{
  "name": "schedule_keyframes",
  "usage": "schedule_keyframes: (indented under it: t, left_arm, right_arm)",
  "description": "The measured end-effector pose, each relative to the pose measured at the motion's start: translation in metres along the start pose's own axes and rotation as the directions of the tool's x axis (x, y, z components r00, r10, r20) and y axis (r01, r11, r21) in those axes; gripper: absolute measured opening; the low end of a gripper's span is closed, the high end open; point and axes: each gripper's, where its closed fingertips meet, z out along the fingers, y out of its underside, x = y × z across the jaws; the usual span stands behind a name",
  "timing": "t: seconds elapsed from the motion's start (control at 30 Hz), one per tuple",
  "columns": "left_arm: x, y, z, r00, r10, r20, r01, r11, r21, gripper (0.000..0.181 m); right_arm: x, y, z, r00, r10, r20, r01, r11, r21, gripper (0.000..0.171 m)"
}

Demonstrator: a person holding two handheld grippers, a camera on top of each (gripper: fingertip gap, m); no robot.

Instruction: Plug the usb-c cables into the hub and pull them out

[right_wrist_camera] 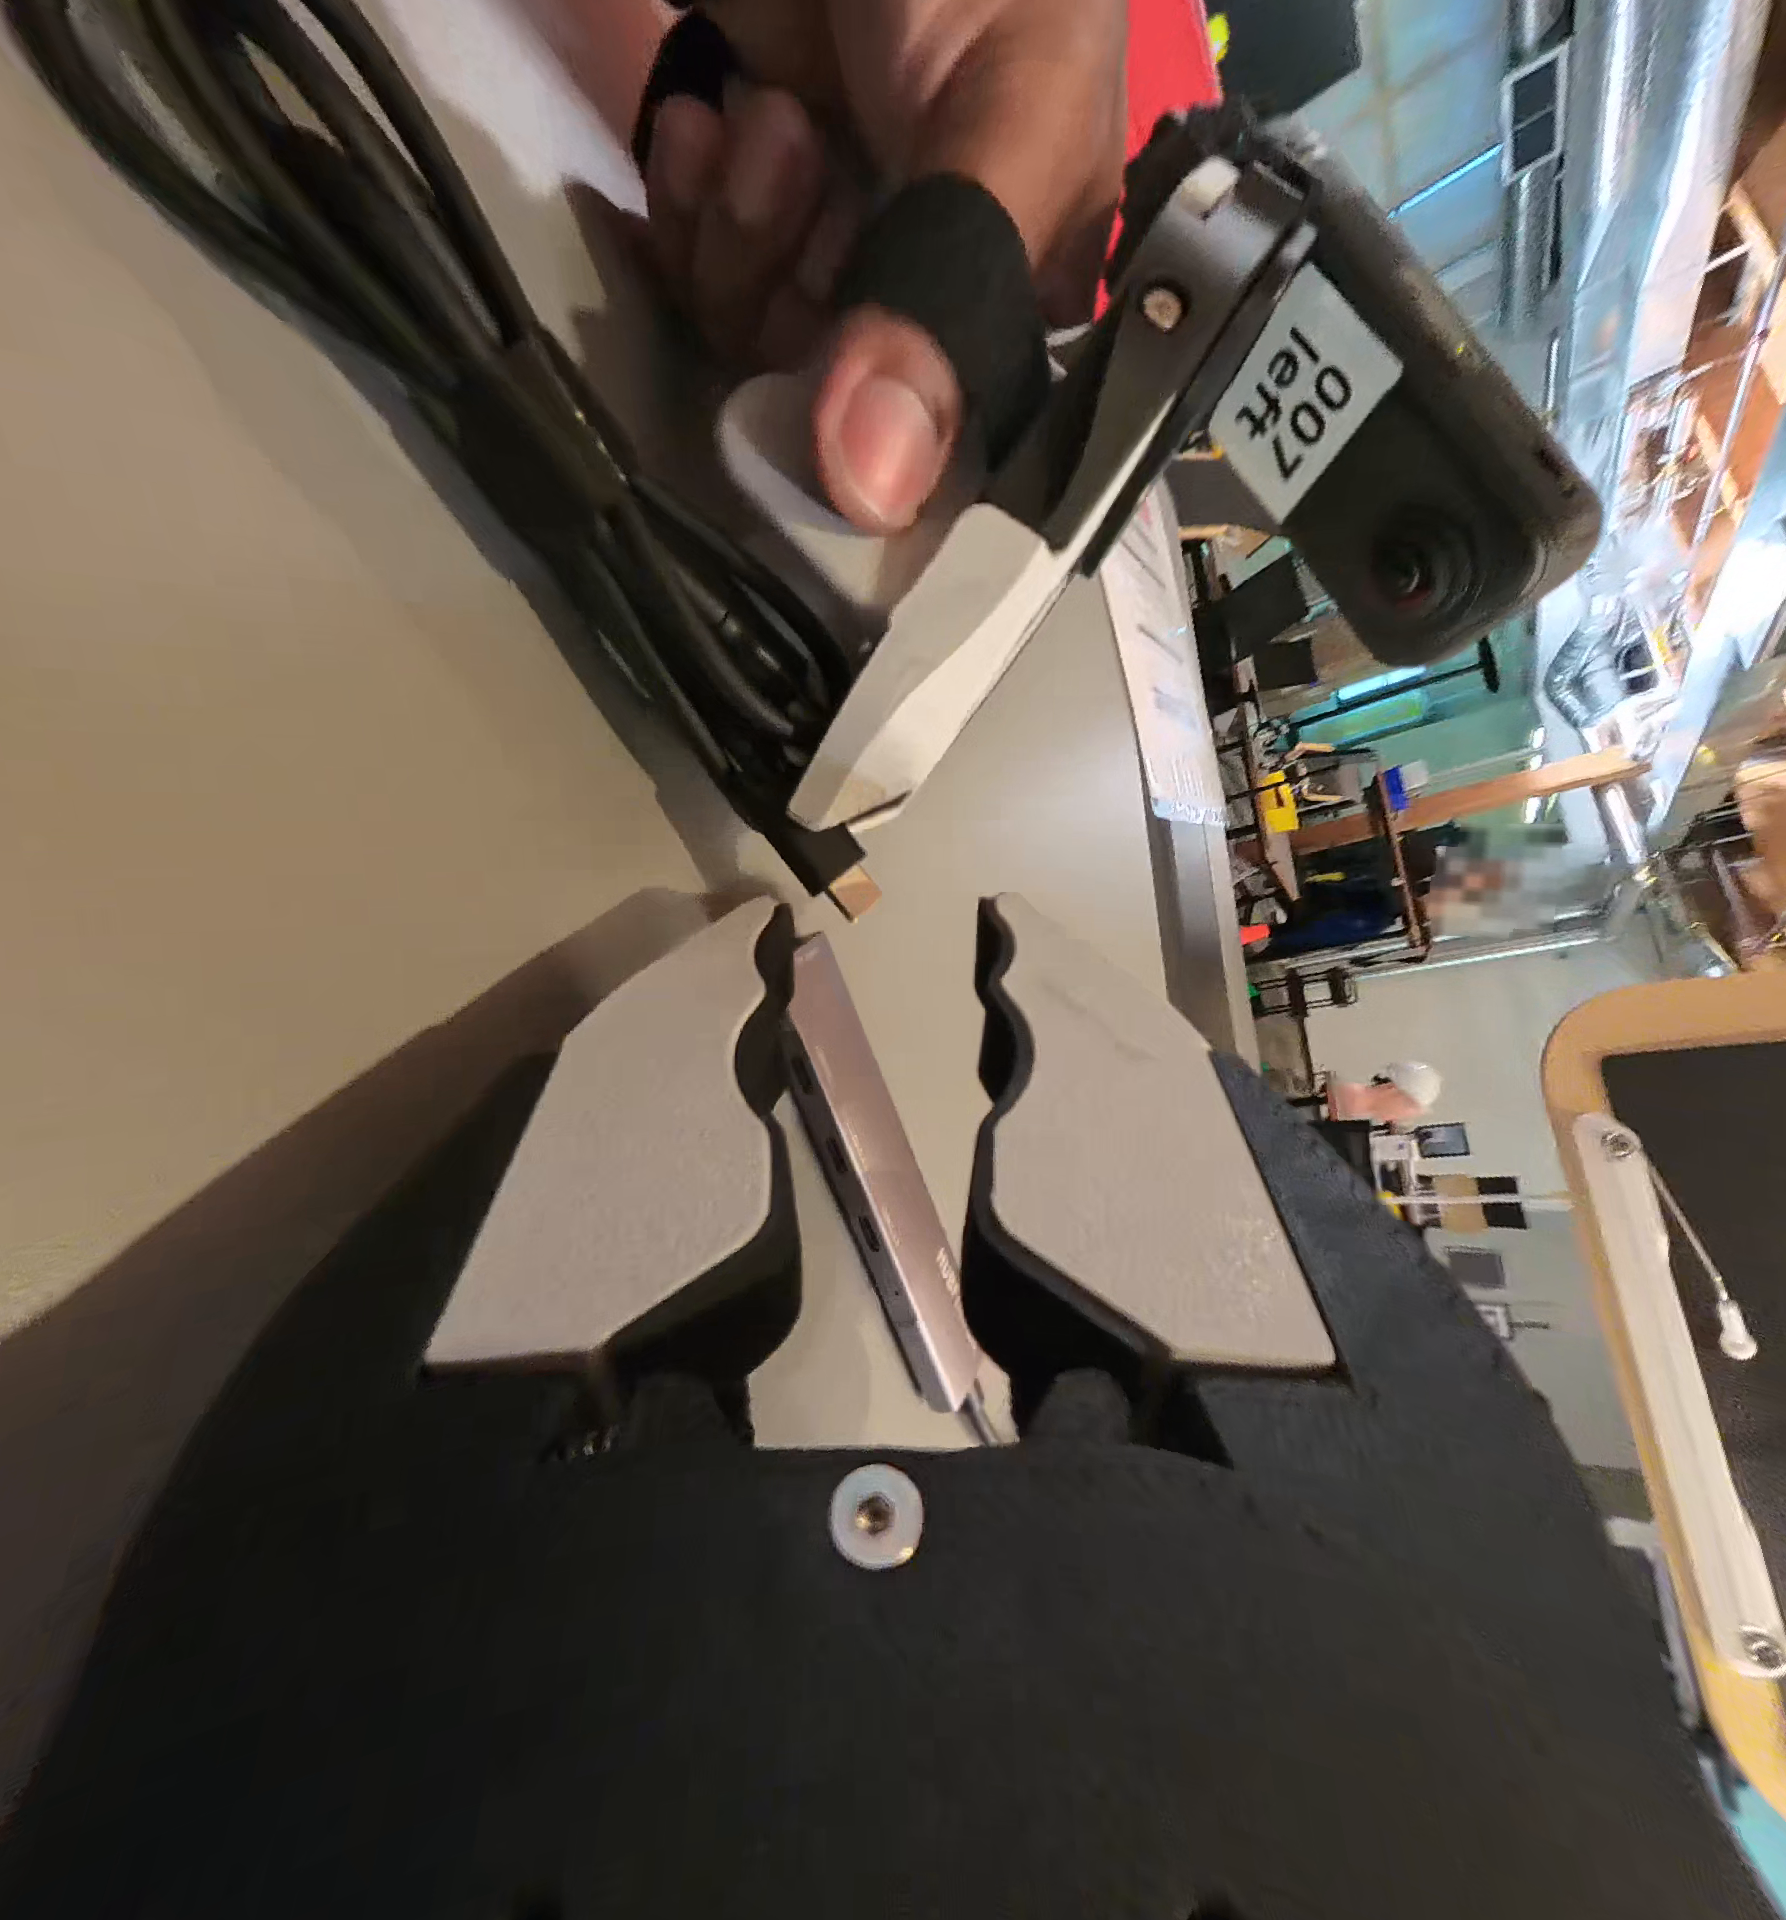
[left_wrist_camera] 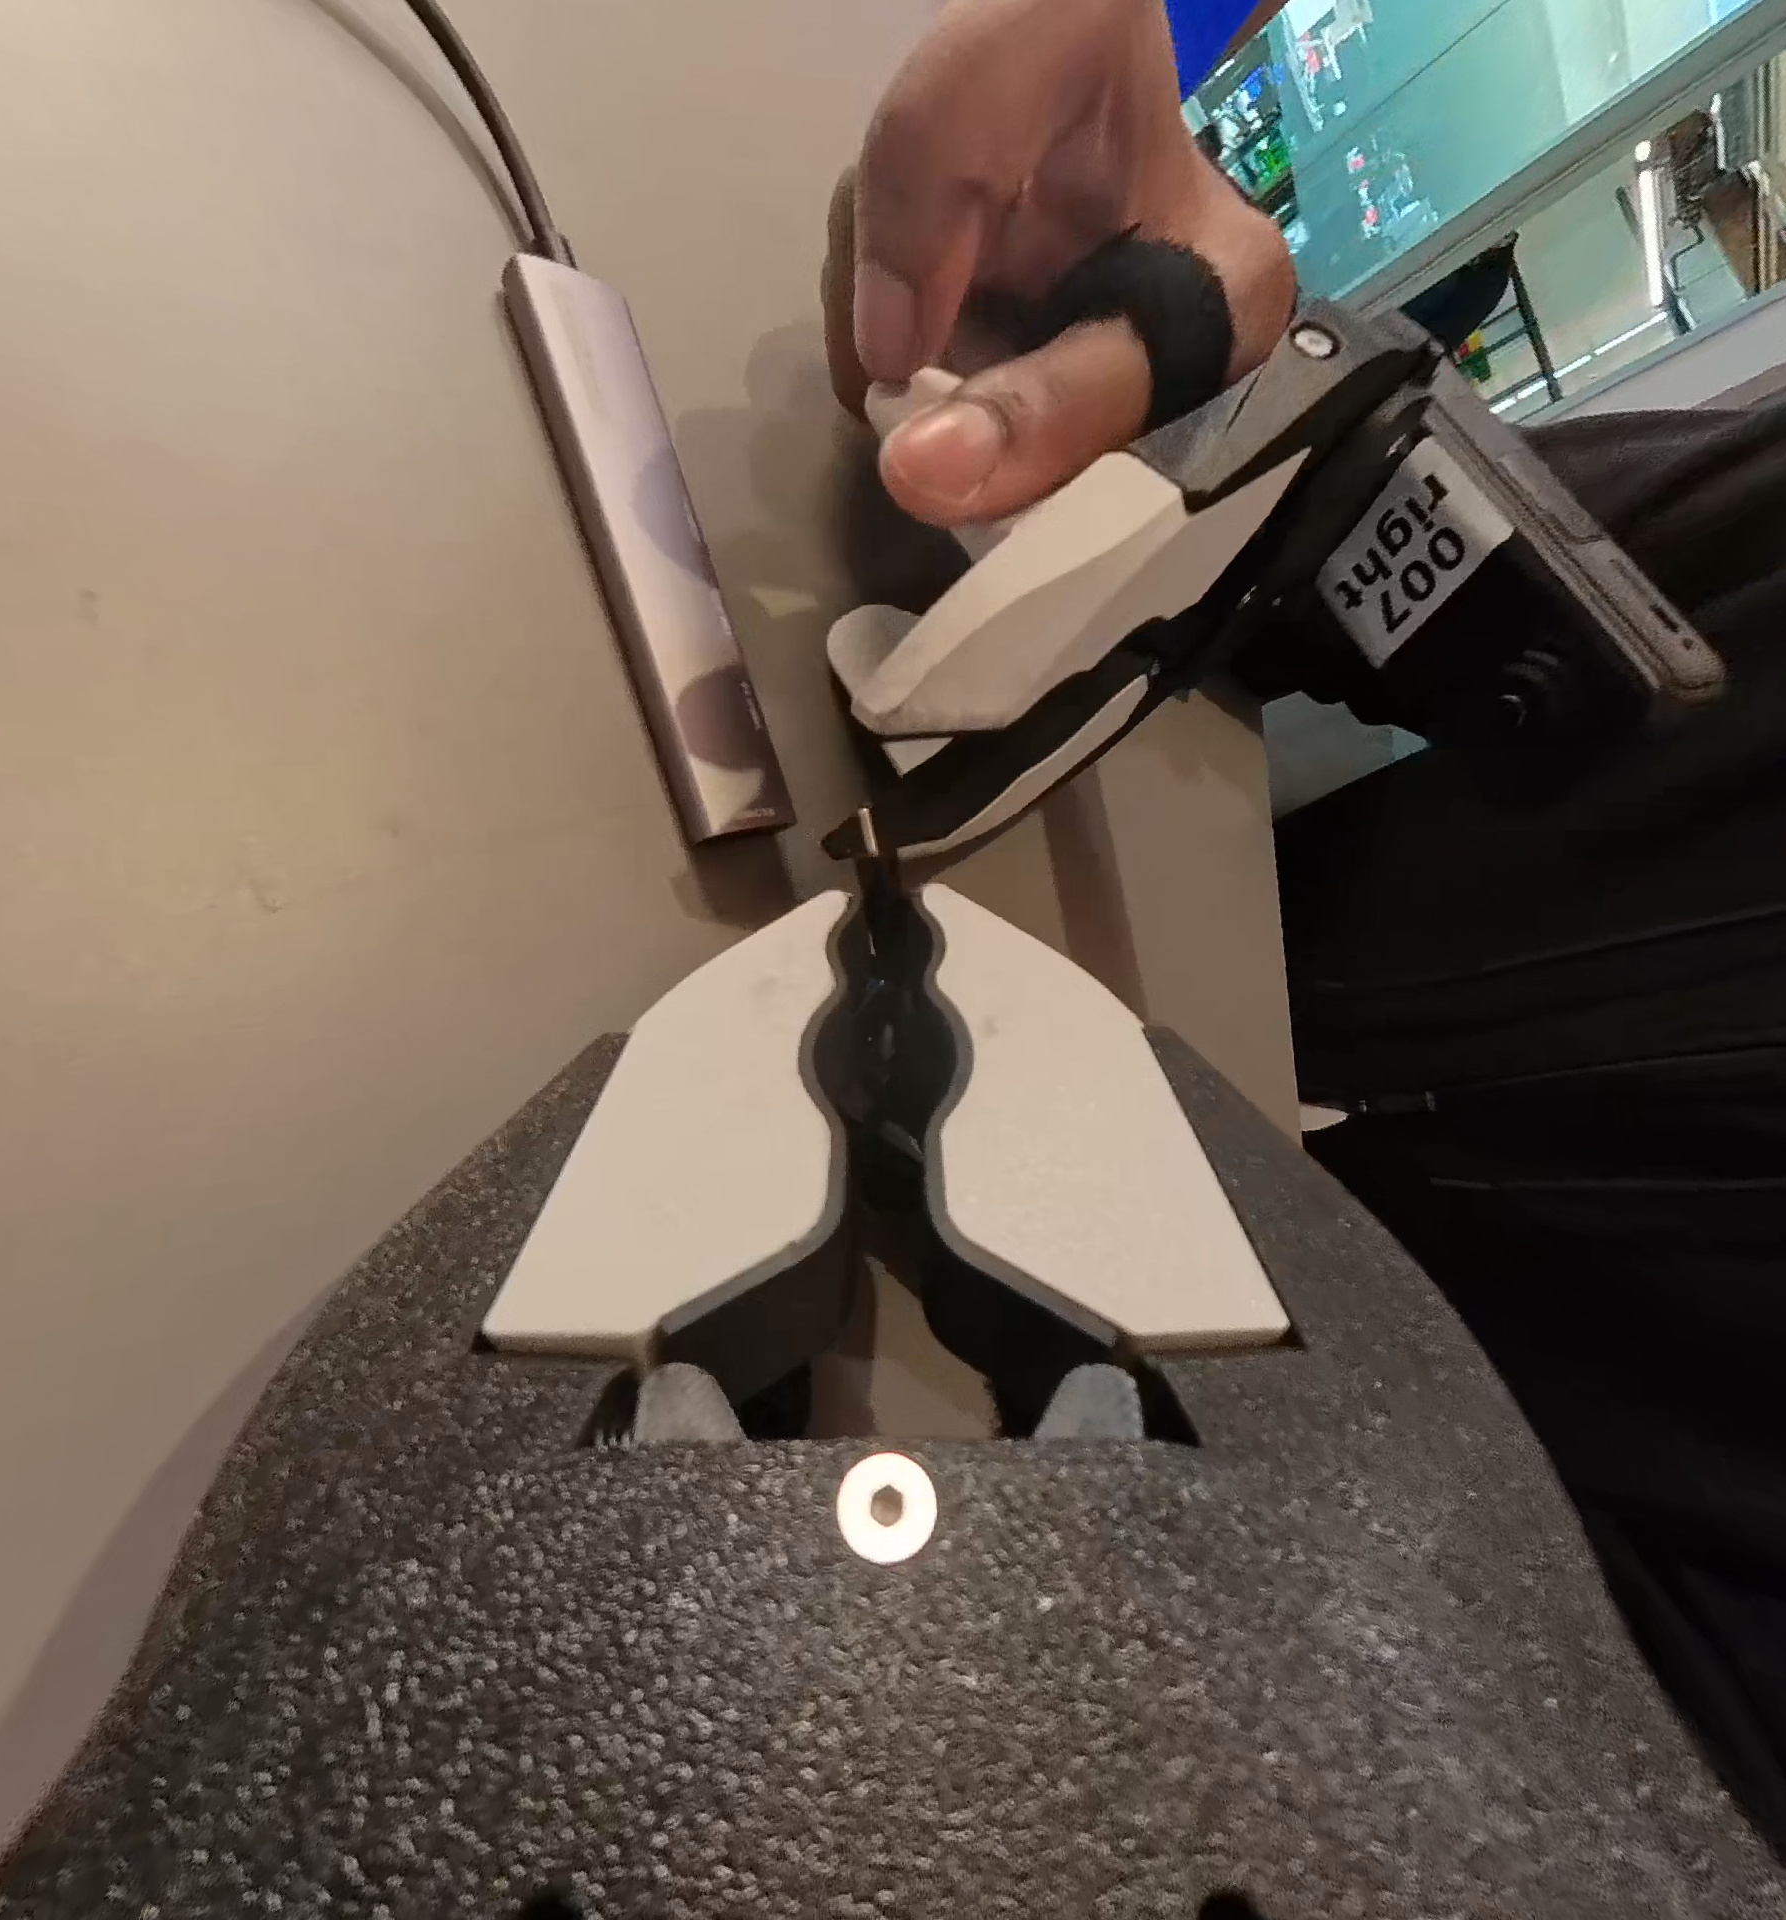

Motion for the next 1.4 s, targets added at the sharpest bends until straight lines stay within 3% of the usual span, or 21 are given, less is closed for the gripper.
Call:
schedule_keyframes:
  t: [0.3, 0.47, 0.67, 0.9, 1.1, 1.4]
  left_arm:
    - [0.006, -0.003, 0.004, 0.998, 0.056, -0.022, -0.056, 0.998, 0.001, 0.008]
    - [-0.001, -0.026, -0.012, 0.988, 0.137, 0.072, -0.146, 0.98, 0.133, 0.02]
    - [-0.007, -0.053, -0.058, 0.948, 0.208, 0.241, -0.284, 0.894, 0.346, 0.034]
    - [0.019, -0.078, -0.087, 0.855, 0.346, 0.387, -0.503, 0.735, 0.454, 0.037]
    - [0.056, -0.079, -0.057, 0.792, 0.524, 0.313, -0.611, 0.679, 0.408, 0.032]
    - [0.055, -0.064, 0.008, 0.803, 0.577, 0.152, -0.595, 0.754, 0.278, 0.029]
  right_arm:
    - [-0.008, -0.005, -0.001, 0.994, -0.111, -0.013, 0.111, 0.994, 0.0, 0.015]
    - [-0.002, 0.001, -0.002, 0.998, -0.056, -0.03, 0.056, 0.998, -0.003, 0.009]
    - [0.002, 0.006, -0.004, 1.0, 0.006, -0.023, -0.006, 1.0, 0.002, 0.007]
    - [0.021, 0.016, -0.006, 0.984, 0.166, -0.066, -0.166, 0.986, 0.011, 0.007]
    - [0.042, 0.029, -0.011, 0.955, 0.259, -0.147, -0.26, 0.965, 0.01, 0.007]
    - [0.07, 0.037, -0.021, 0.875, 0.427, -0.228, -0.421, 0.904, 0.077, 0.006]
